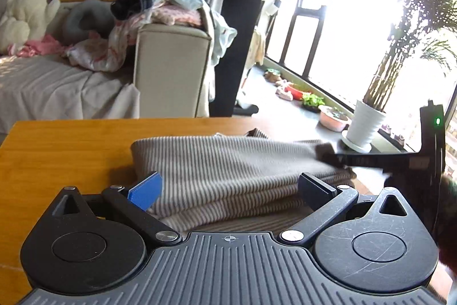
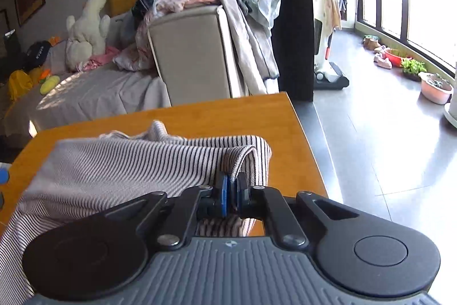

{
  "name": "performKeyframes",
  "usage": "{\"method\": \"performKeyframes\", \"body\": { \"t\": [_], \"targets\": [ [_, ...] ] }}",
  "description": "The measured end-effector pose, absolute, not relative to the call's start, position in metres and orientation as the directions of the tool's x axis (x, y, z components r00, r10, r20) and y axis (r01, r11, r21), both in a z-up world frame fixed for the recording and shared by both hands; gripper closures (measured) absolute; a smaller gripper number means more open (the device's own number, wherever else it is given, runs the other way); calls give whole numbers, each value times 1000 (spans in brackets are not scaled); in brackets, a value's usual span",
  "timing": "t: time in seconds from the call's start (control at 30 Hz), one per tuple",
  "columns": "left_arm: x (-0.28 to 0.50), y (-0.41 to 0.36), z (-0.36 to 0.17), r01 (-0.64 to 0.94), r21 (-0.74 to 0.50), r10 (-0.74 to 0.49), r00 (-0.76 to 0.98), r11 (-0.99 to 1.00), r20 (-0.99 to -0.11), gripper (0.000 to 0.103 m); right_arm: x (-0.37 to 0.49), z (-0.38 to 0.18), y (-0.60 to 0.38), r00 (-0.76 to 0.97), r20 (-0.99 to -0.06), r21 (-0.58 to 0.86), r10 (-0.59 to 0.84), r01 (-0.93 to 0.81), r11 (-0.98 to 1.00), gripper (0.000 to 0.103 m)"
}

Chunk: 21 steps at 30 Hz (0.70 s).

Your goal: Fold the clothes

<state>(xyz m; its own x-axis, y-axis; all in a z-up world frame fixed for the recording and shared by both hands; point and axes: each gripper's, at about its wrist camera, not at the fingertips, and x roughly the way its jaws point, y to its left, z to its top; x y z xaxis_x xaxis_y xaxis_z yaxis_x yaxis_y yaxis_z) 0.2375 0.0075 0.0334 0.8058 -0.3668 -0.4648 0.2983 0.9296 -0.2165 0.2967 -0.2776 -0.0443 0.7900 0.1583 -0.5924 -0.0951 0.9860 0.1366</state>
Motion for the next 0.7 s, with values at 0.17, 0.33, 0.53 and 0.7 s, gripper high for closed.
{"method": "performKeyframes", "body": {
  "t": [0.17,0.33,0.53,0.7],
  "targets": [
    [267,-6,7,270,-187,-328,797,945,-507,0,284,-33,-280,810,-574,108,120,-70,992,64],
    [275,-1,-5,242,-206,-316,786,948,-532,0,256,1,-274,914,-375,125,153,-114,986,16],
    [271,-2,-6,242,-184,-304,782,953,-544,0,268,-29,-255,819,-423,372,387,-232,899,0],
    [266,1,-7,239,-178,-298,778,955,-553,0,276,-51,-256,803,-438,445,404,-197,873,0]
  ]
}}
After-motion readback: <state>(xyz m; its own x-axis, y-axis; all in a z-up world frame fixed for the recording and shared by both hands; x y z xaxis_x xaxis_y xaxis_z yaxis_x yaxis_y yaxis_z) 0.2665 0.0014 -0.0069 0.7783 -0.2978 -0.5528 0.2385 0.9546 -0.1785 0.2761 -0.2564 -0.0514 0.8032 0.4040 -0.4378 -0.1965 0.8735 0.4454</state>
